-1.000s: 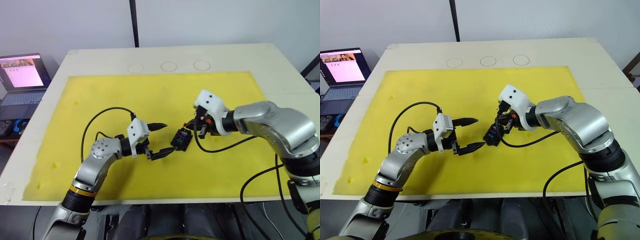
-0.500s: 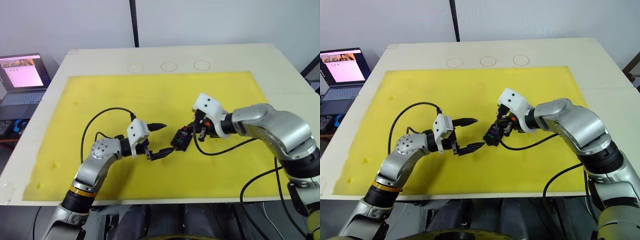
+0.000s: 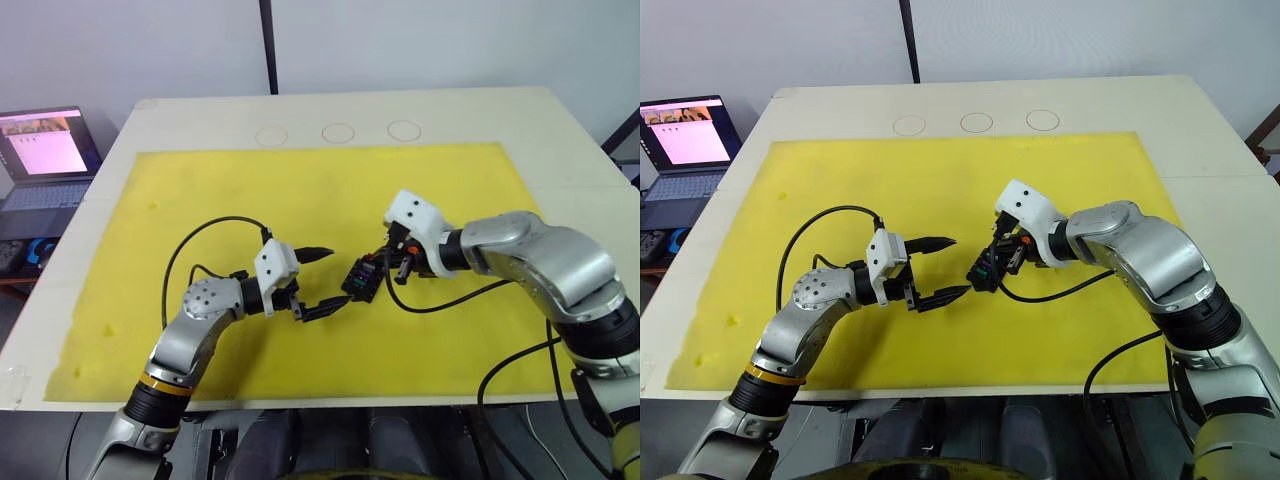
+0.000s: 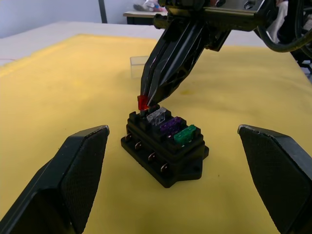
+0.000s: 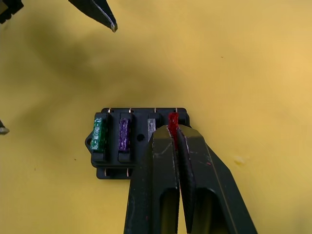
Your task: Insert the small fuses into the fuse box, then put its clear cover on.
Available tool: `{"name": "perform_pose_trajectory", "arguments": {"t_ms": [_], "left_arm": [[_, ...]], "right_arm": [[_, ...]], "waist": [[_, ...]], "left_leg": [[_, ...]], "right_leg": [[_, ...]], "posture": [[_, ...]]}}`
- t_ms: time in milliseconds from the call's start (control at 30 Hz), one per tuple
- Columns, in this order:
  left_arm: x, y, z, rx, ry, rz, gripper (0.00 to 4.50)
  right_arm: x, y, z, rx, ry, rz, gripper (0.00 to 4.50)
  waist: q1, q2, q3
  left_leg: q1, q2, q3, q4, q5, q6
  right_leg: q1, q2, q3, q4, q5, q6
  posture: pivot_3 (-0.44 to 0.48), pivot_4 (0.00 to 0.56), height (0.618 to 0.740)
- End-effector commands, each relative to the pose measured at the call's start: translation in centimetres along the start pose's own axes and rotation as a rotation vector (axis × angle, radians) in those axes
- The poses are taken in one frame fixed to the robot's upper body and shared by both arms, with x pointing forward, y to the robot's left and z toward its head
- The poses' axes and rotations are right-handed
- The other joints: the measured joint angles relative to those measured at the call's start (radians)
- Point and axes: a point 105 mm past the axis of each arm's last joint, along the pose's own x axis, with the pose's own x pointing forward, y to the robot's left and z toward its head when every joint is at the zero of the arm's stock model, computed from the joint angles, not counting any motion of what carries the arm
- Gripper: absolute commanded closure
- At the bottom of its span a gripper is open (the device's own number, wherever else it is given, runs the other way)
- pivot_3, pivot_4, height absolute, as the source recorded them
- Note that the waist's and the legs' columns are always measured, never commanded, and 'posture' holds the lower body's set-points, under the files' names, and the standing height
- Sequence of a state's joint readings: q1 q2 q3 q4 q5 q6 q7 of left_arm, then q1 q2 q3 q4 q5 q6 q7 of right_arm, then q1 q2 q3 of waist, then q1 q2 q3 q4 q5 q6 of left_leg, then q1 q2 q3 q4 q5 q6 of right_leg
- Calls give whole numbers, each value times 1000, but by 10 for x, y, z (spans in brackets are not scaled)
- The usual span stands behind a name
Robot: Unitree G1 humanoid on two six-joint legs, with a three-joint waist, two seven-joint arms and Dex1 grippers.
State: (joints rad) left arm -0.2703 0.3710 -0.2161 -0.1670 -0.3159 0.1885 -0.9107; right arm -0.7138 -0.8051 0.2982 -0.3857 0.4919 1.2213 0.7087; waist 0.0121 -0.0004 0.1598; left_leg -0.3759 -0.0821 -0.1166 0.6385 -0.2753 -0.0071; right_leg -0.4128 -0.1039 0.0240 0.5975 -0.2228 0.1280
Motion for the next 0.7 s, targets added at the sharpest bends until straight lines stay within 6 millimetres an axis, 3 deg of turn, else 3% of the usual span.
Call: {"name": "perform_pose_trajectory", "arguments": {"t_ms": [33,700], "left_arm": [[1,-1,7,22,-25,-2,0],[-1,2,7,31,-25,23,0]], "right_arm": [[-5,-5,6,-13,-29,-30,4449],[-12,-5,18,-1,-56,-10,4449]], "waist": [[0,0,0],[0,0,0]], "left_leg": [[0,0,0,0,0,0],[0,0,0,0,0,0]], "right_leg": [[0,0,0,0,0,0],[0,0,0,0,0,0]], "posture": [[0,150,740],[0,150,740]]}}
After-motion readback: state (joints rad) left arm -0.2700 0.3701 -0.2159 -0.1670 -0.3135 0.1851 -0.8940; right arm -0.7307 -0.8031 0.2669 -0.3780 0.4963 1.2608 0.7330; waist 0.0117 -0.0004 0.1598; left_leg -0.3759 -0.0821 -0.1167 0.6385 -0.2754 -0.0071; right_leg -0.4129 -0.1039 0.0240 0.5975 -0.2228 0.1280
